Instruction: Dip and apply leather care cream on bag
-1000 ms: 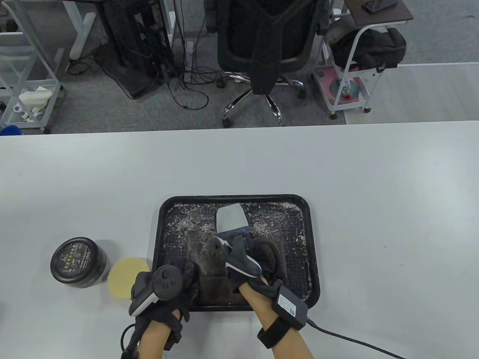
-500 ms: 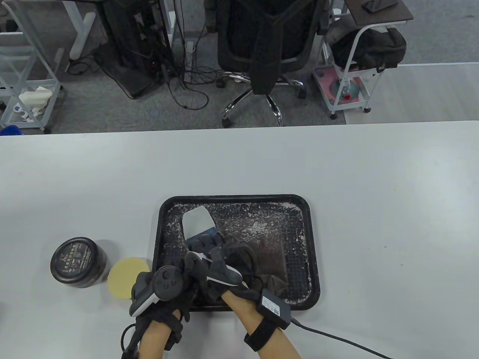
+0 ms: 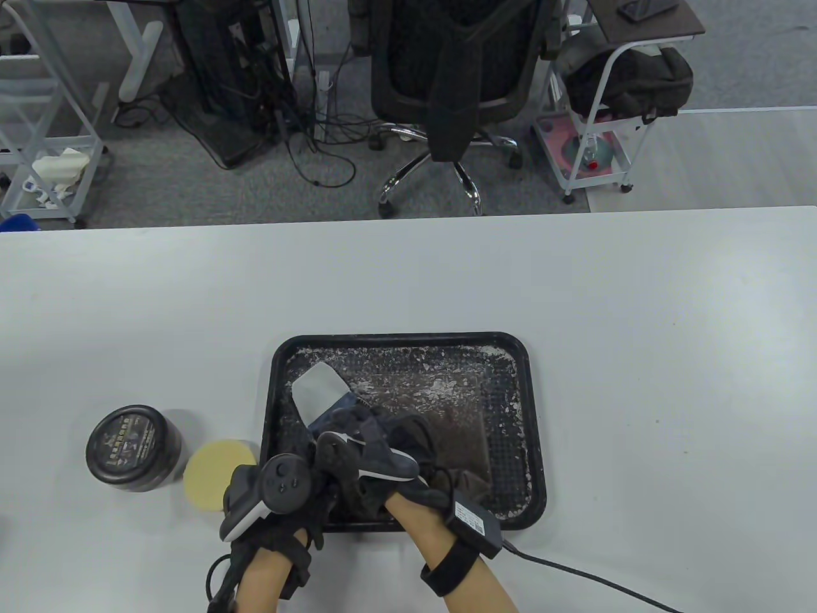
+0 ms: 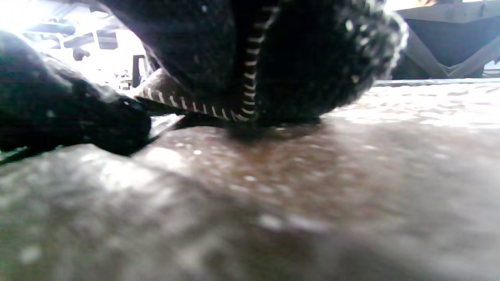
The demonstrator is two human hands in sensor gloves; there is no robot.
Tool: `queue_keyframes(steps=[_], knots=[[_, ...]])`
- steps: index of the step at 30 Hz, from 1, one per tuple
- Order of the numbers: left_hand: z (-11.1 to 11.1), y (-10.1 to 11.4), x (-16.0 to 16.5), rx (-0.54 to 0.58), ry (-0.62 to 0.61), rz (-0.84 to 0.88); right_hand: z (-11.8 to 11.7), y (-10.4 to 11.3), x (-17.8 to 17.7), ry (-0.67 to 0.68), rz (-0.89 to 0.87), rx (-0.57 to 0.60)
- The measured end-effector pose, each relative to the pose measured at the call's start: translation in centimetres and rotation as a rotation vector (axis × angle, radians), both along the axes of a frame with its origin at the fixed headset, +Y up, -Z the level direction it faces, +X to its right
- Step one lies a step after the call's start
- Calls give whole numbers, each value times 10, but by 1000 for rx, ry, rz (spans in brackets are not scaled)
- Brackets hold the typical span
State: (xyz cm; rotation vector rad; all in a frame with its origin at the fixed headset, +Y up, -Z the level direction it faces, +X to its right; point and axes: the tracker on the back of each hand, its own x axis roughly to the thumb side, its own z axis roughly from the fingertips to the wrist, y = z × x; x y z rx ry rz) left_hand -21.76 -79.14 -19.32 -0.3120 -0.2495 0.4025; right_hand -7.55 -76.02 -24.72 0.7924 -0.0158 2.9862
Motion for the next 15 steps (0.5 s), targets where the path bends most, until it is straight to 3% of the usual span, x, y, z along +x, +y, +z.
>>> queue_keyframes(steps=[15], knots=[[0,-1,0,-4,0,16,2,10,62,-89,106,-87]])
